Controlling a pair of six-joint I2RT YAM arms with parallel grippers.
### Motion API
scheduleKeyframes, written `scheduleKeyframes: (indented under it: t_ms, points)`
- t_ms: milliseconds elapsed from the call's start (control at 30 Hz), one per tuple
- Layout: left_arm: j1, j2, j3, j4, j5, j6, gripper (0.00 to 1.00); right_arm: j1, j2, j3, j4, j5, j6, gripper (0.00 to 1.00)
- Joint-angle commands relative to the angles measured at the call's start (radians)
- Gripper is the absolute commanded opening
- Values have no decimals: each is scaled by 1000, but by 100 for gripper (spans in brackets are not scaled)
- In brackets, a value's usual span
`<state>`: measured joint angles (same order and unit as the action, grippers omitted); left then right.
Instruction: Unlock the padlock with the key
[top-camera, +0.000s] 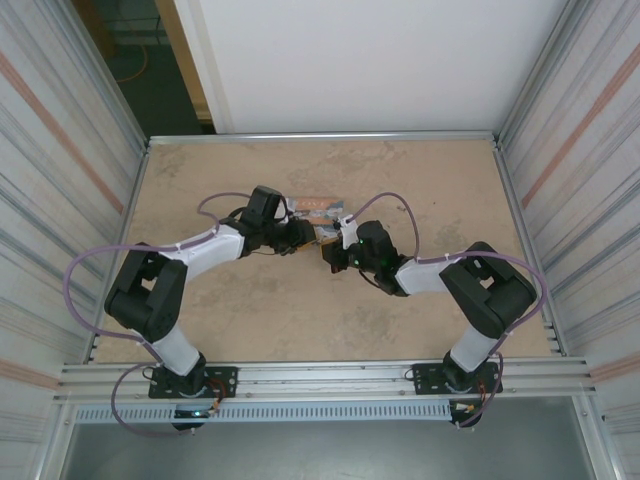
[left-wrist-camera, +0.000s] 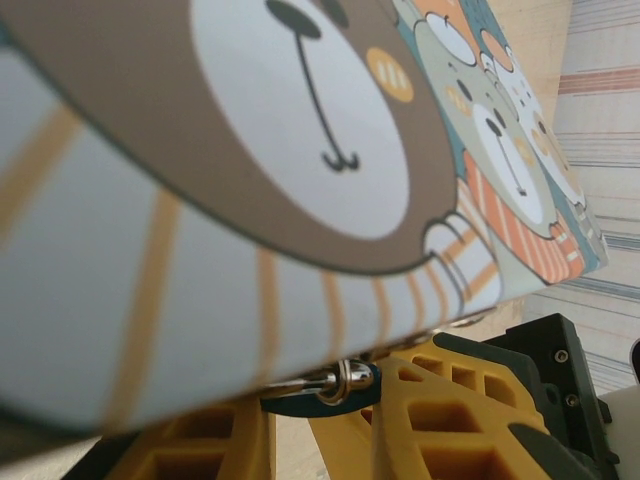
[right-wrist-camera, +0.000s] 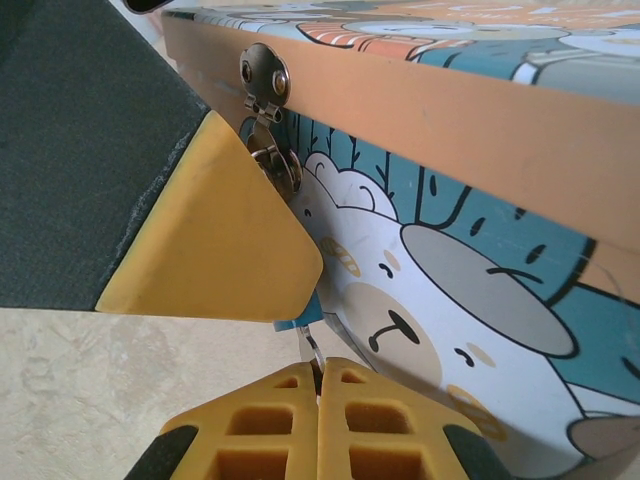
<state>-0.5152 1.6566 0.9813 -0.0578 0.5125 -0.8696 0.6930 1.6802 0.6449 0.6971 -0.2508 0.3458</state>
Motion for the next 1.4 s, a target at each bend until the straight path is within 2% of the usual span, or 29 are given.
scheduleKeyframes:
  t_ms: [0,333,567,767,900,1133,1367]
  points:
    - [-49,2,-20,-1,139,2,0,16,-18,86,221,-22,43,0]
    - [-26,43,-41,63,161,-24,2,35,-35,40,96,56,51,0]
    - [-26,83,-41,79,162,-19,9,39,-40,67,-84,62,91,0]
    - [-23,111,-34,94,163,-16,14,41,-39,58,-137,76,162,0]
    - [-22,126,-28,98,167,-14,19,42,-45,65,-175,79,190,0]
    - [-13,113,-27,96,161,-8,35,35,-36,65,-218,81,238,0]
    - [3,86,-41,81,152,1,44,31,-32,70,-266,91,263,0]
